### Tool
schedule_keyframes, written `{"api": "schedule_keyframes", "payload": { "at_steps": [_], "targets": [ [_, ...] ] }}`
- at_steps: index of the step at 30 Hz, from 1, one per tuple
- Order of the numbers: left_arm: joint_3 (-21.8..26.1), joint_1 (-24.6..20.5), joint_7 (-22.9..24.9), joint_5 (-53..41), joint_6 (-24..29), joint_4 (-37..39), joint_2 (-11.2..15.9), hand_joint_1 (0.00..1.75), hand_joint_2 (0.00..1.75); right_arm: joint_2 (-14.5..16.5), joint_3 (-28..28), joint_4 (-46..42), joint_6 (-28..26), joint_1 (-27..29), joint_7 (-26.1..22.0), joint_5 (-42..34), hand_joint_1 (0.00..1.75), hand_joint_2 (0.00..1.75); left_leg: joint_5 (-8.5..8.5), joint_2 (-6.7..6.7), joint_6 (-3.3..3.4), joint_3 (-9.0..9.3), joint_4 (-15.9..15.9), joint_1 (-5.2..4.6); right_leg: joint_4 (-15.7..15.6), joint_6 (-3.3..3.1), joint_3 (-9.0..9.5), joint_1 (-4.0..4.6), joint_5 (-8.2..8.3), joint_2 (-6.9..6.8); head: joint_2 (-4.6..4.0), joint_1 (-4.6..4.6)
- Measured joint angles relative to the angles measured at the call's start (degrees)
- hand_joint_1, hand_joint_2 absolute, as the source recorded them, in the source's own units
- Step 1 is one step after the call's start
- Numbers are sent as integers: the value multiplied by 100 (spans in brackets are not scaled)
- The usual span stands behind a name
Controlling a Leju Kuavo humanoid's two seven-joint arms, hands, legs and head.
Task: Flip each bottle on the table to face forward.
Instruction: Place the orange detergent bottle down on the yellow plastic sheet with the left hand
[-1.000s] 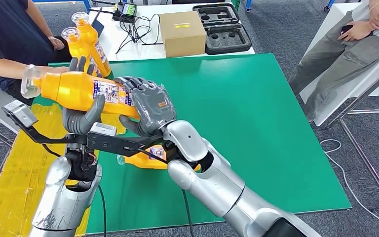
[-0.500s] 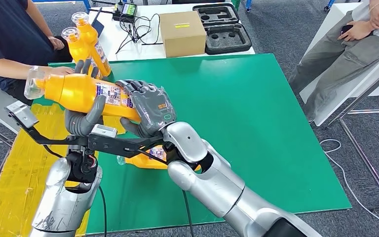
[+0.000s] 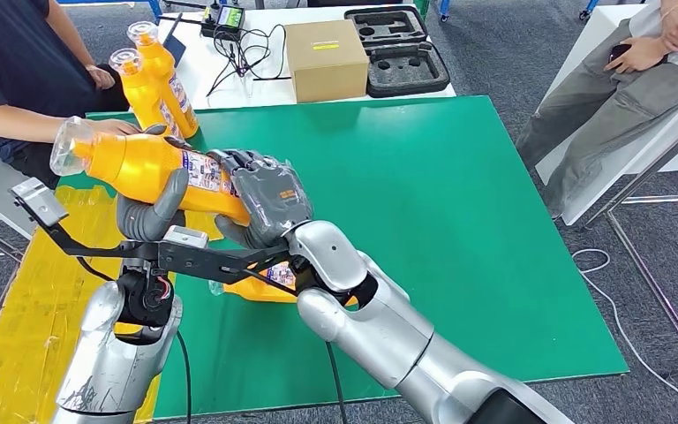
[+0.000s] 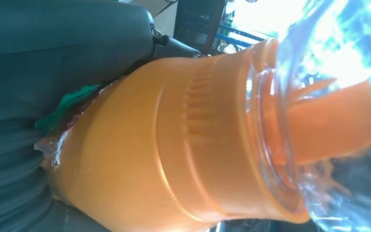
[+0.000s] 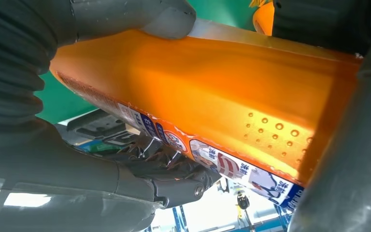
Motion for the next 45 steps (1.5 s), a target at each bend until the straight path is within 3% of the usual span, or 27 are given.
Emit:
{"api": "schedule_keyframes", "payload": {
  "at_steps": [5,6,7,10,11,29,37,40,45],
  "targets": [
    [6,5,-1,57,-2,0,7,175,175,32,32,86,6,-13,0,-21,175,175,0,0,0,0,0,0,0,0,0,0,0,0,0,0],
    [7,7,-1,66,-2,0,8,175,175,37,42,107,6,-20,0,-27,167,175,0,0,0,0,0,0,0,0,0,0,0,0,0,0],
    [8,8,-1,75,-2,0,9,175,175,40,52,126,6,-28,0,-33,123,175,0,0,0,0,0,0,0,0,0,0,0,0,0,0],
    [14,8,-8,84,-1,0,10,175,175,40,81,172,-5,-33,-12,-48,0,44,0,0,0,0,0,0,0,0,0,0,0,0,0,0],
    [20,7,-14,85,-1,-1,10,175,175,35,90,182,-25,-22,-23,-37,0,0,0,0,0,0,0,0,0,0,0,0,0,0,0,1],
    [295,104,-67,26,16,-289,22,175,175,-389,-139,-280,-246,161,-67,-113,0,0,0,-1,0,-2,0,0,0,0,0,0,0,0,0,2],
    [540,89,-211,-423,309,-338,52,175,175,-608,-447,-663,-342,198,-103,-197,0,0,0,-1,0,-2,0,-1,0,0,-1,0,0,0,0,1],
    [662,87,-443,-1061,723,-337,105,175,175,-756,-608,-939,-506,283,-172,-230,0,0,0,-3,0,-3,0,-1,-1,0,-2,0,0,-1,0,1],
    [1092,-81,-1064,-3140,2110,-158,426,175,175,-1314,-1260,-1739,-792,509,-469,-595,0,0,0,-5,1,-3,1,-1,-2,1,0,-1,1,-2,0,2]
  ]
}}
